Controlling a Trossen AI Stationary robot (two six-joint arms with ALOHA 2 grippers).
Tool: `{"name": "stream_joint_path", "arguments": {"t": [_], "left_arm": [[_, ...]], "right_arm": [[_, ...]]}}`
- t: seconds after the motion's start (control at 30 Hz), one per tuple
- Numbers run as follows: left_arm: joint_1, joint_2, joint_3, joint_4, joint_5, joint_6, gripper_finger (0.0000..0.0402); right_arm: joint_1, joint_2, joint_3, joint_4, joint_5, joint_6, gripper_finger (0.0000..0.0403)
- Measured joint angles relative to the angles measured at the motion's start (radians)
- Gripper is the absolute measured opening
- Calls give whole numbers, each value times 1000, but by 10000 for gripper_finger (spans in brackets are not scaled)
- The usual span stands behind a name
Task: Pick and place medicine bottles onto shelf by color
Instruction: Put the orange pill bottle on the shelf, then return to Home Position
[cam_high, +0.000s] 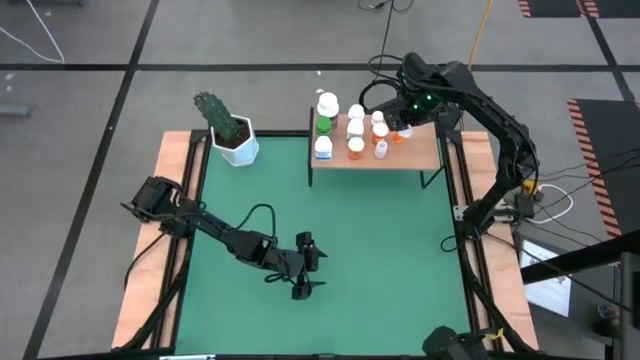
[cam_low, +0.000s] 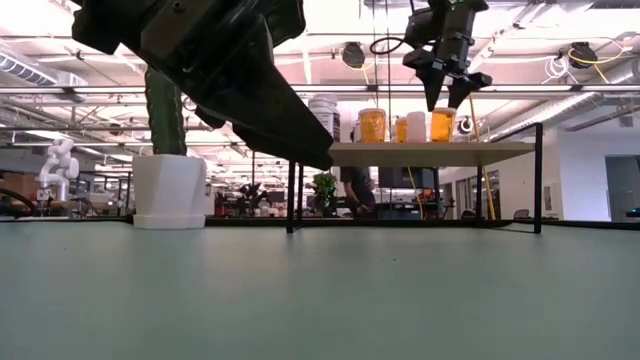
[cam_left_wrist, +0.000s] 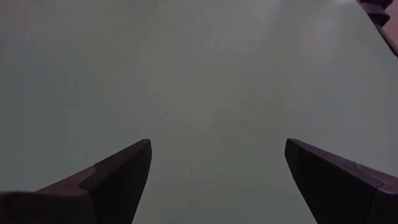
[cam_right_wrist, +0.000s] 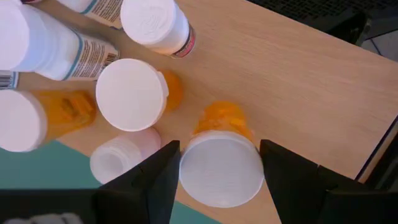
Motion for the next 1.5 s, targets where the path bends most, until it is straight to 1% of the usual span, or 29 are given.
{"name": "stream_joint_path", "arguments": {"t": [0.3, 0.5, 0.57, 0.63, 0.67, 0.73, 0.8, 0.87, 0.93, 0.97, 1.03, 1.07, 1.13, 1.23, 1.3, 1.33, 1.43, 1.47, 1.5], "left_arm": [[0, 0, 0, 5, 0, -8, 372], [0, 0, 0, 0, -1, -21, 372], [-2, 0, 0, -4, -2, -22, 372], [-4, 0, 0, -2, -28, -28, 372], [-8, 0, 0, 2, -70, -44, 372], [-16, 0, 0, 2, -191, -81, 372], [-24, 0, 0, -1, -274, -87, 372], [-28, 0, 0, 5, -282, -74, 371], [-35, -5, 0, 42, -202, -47, 363], [-44, -23, -1, 48, -175, -33, 353], [-63, -82, -2, 60, -168, 12, 324], [-72, -116, 2, 60, -179, 39, 304], [-88, -195, -2, -4, -228, 79, 260], [-90, -304, -5, -53, -277, 121, 188], [-90, -384, -41, -69, -308, 128, 137], [-89, -413, -72, -42, -316, 129, 112], [-74, -502, -228, 86, -318, 142, 42], [-68, -528, -286, 157, -318, 150, 22], [-58, -556, -344, 226, -318, 159, 12]], "right_arm": [[0, 0, -22, -13, 6, 1, 243], [3, -11, -48, -14, 8, 22, 248], [14, -44, -48, -11, 8, 23, 248], [28, -90, -48, -11, 6, 26, 248], [34, -115, -48, -11, 5, 27, 248], [52, -171, -48, -4, 7, 43, 249], [78, -231, -48, -6, 9, 52, 249], [131, -300, -62, 9, 38, 50, 249], [225, -384, -118, 50, 61, 52, 248], [278, -429, -162, 89, 58, 52, 247], [399, -521, -283, 222, 64, 64, 238], [471, -573, -360, 314, 84, 78, 231], [601, -666, -518, 515, 118, 83, 213], [754, -792, -763, 835, 147, 14, 179], [826, -852, -914, 1012, 152, -55, 150], [851, -877, -985, 1079, 156, -89, 133], [889, -931, -1179, 1225, 176, -175, 71], [893, -949, -1238, 1261, 194, -179, 49], [894, -964, -1290, 1291, 209, -179, 27]]}}
